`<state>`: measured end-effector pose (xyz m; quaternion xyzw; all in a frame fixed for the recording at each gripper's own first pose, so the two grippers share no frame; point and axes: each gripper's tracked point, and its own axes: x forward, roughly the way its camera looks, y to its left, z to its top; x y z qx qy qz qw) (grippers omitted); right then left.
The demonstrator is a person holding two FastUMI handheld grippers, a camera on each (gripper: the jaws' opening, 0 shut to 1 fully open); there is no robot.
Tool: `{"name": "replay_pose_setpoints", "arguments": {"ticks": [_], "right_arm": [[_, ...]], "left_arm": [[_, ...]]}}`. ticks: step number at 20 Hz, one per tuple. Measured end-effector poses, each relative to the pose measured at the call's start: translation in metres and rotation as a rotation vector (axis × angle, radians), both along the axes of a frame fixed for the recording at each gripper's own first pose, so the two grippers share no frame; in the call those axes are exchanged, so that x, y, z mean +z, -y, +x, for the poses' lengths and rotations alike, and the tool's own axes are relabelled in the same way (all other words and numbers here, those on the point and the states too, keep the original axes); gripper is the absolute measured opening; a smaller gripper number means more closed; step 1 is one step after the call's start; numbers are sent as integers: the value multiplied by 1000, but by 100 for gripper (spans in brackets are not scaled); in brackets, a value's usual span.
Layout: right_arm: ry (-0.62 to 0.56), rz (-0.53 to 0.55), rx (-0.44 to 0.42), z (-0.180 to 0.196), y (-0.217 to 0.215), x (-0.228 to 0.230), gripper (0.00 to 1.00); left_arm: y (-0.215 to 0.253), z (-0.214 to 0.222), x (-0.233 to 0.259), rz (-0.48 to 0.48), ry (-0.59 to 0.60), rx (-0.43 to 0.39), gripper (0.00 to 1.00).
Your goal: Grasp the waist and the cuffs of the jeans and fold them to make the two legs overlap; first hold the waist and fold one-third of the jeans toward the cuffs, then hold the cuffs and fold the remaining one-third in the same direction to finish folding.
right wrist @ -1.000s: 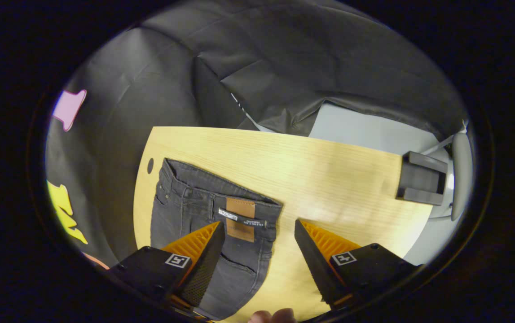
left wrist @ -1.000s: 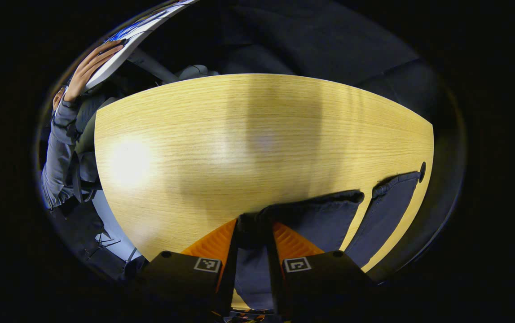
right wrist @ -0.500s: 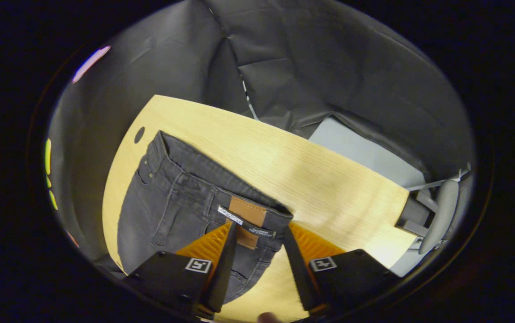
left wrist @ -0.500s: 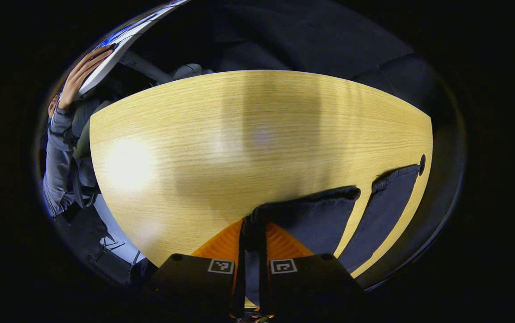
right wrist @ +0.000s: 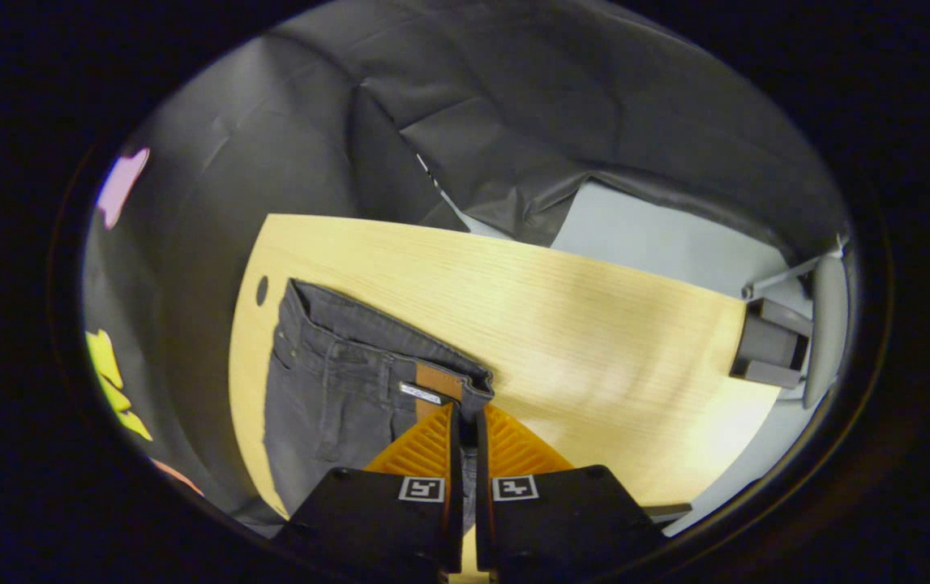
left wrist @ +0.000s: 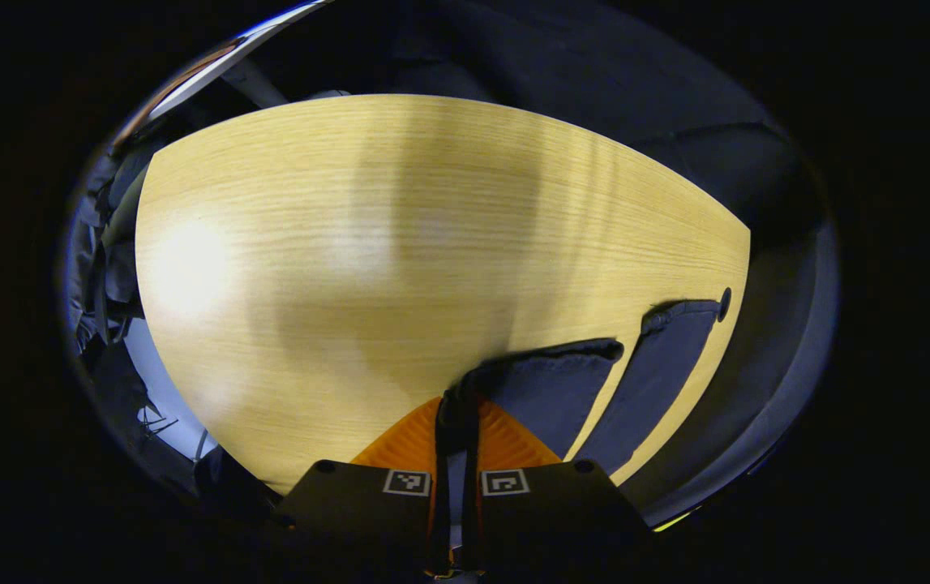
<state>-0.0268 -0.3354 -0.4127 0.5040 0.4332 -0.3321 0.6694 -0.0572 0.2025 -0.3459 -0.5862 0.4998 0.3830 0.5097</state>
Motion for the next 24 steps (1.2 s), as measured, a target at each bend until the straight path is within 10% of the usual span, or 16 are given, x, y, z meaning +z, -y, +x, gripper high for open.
{"name": "replay_pose_setpoints", "arguments": {"ticks": [13, 24], "right_arm": [[257, 244, -150, 105, -26, 126, 3], [249, 283, -209, 239, -12, 105, 7]], "left_arm": [[-4, 45, 91, -144, 94, 464, 8], [-1, 200, 108, -85, 109, 335, 8]]}}
